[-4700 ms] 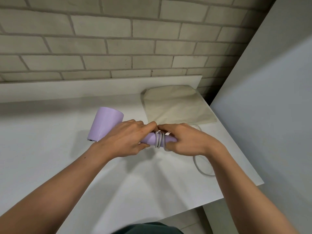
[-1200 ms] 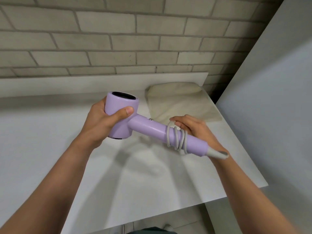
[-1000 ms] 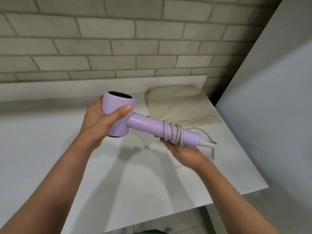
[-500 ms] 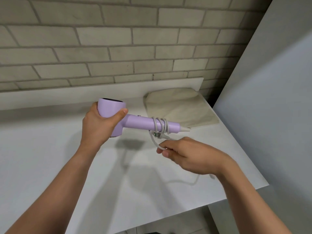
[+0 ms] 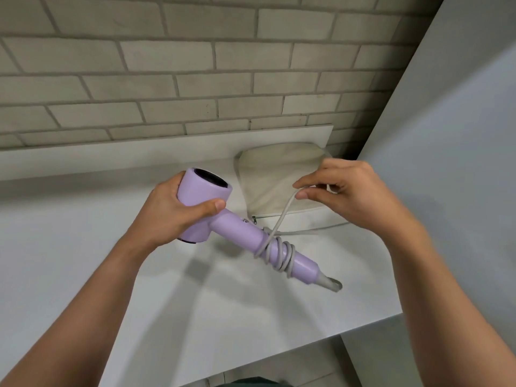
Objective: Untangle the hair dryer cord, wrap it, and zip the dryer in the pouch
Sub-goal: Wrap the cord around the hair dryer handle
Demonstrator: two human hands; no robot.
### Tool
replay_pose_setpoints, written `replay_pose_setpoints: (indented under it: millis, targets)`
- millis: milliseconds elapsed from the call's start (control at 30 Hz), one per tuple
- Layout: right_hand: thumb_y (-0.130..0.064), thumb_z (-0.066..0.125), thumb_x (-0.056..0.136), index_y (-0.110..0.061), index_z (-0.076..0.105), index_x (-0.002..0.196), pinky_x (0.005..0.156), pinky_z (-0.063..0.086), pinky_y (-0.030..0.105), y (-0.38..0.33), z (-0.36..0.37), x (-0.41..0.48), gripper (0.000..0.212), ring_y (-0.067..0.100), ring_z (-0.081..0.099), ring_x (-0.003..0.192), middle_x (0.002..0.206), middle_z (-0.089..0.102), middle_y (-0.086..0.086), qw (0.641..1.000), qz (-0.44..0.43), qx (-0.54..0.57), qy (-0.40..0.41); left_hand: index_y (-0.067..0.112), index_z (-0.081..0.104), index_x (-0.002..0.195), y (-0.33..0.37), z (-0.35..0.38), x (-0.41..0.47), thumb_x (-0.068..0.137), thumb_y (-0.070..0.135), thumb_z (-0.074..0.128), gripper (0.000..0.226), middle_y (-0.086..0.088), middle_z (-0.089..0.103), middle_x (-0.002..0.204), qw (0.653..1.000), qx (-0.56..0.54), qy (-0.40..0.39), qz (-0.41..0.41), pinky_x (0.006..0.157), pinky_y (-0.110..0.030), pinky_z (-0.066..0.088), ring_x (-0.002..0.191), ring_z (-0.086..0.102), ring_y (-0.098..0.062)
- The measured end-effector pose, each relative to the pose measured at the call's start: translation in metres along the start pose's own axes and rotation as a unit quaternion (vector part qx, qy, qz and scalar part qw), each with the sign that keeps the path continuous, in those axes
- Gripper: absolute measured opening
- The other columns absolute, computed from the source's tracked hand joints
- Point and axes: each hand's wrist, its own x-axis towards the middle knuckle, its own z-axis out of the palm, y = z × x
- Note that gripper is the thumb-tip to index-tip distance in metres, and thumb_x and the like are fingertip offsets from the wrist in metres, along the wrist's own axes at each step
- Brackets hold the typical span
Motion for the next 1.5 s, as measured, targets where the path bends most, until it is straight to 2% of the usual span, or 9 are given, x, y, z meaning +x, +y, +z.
replay_pose_setpoints:
  millis: [267,433,500,633,767,1033,1233,1400,1500]
  targets:
    - [-0.041,0.066,0.096,-0.026,0.078,0.119,0.073,0.045,0.020,0.007,0.054,-0.004,0.030,0.008,0.063,0.075,0.080,0.062,-0.012,0.990,0.054,0.126,-0.023,0.029,0.074,0.104,0.013,-0.002,-0.008,0.055,0.054,0.083,0.055,0.002,0.077,0.093,0.987,-0.151,-0.053,-0.003,0.065,-0.034,0.059,0.082,0.073,-0.020]
    - [-0.018,0.059,0.105,-0.018,0.071,0.130,0.098,0.051,0.026,-0.001,0.081,-0.017,0.028,-0.019,0.062,0.082,0.093,0.063,-0.019,0.968,0.113,0.185,-0.126,0.021,0.071,0.105,0.015,0.005,-0.006,0.057,0.052,0.082,0.059,0.000,0.076,0.092,0.976,-0.215,-0.007,-0.026,0.064,-0.040,0.059,0.079,0.072,-0.023]
    - [-0.024,0.052,0.109,-0.038,0.062,0.131,0.089,0.045,0.009,-0.017,0.087,-0.026,0.027,-0.030,0.055,0.076,0.088,0.057,-0.035,0.960,0.121,0.184,-0.171,0.019,0.070,0.108,0.016,0.009,-0.003,0.057,0.053,0.082,0.062,0.001,0.077,0.093,0.971,-0.234,0.026,-0.039,0.062,-0.036,0.059,0.080,0.073,-0.021]
    - [-0.035,0.049,0.109,-0.032,0.060,0.143,0.084,0.044,0.012,-0.030,0.090,-0.040,0.036,-0.011,0.059,0.086,0.086,0.056,-0.051,0.962,0.078,0.181,-0.190,0.021,0.071,0.116,0.010,0.010,0.007,0.060,0.059,0.084,0.069,-0.001,0.077,0.109,0.967,-0.219,0.116,-0.068,0.078,-0.047,0.063,0.097,0.075,-0.024]
    - [-0.043,0.047,0.108,-0.039,0.049,0.150,0.079,0.040,0.012,-0.036,0.075,-0.037,0.042,-0.012,0.058,0.080,0.091,0.058,-0.051,0.951,0.075,0.155,-0.257,0.026,0.070,0.111,0.003,0.013,0.013,0.057,0.066,0.082,0.068,0.007,0.075,0.107,0.966,-0.168,0.179,-0.081,0.080,-0.042,0.060,0.098,0.073,-0.018]
    - [-0.036,0.046,0.109,-0.032,0.060,0.129,0.070,0.043,0.012,-0.041,0.036,-0.027,0.025,-0.002,0.060,0.077,0.076,0.057,-0.042,0.942,0.078,0.117,-0.306,0.025,0.062,0.110,-0.006,0.020,0.015,0.062,0.067,0.081,0.066,0.012,0.069,0.102,0.969,-0.053,0.233,-0.056,0.072,-0.033,0.053,0.095,0.067,-0.015]
    - [-0.034,0.052,0.107,-0.023,0.064,0.103,0.064,0.049,0.036,-0.043,0.016,-0.013,0.016,0.015,0.055,0.067,0.070,0.058,-0.005,0.978,0.019,0.069,-0.196,0.026,0.054,0.124,-0.009,0.022,0.009,0.073,0.050,0.087,0.065,0.015,0.061,0.105,0.974,0.021,0.224,-0.032,0.070,-0.024,0.045,0.099,0.060,-0.015]
    - [-0.033,0.060,0.101,-0.027,0.073,0.101,0.067,0.052,0.038,-0.033,0.009,0.001,0.014,0.010,0.059,0.072,0.083,0.070,-0.011,0.999,-0.030,0.009,-0.025,0.029,0.054,0.125,-0.011,0.019,0.004,0.074,0.050,0.086,0.064,0.016,0.062,0.108,0.979,0.026,0.199,-0.023,0.068,-0.021,0.046,0.100,0.062,-0.013]
    - [-0.036,0.068,0.097,-0.022,0.079,0.100,0.060,0.052,0.041,-0.026,0.006,0.006,0.017,0.010,0.055,0.067,0.079,0.062,-0.010,0.996,-0.069,-0.035,0.039,0.032,0.054,0.124,-0.007,0.017,0.002,0.073,0.050,0.087,0.064,0.023,0.062,0.106,0.986,0.036,0.163,-0.008,0.064,-0.022,0.048,0.096,0.061,0.003]
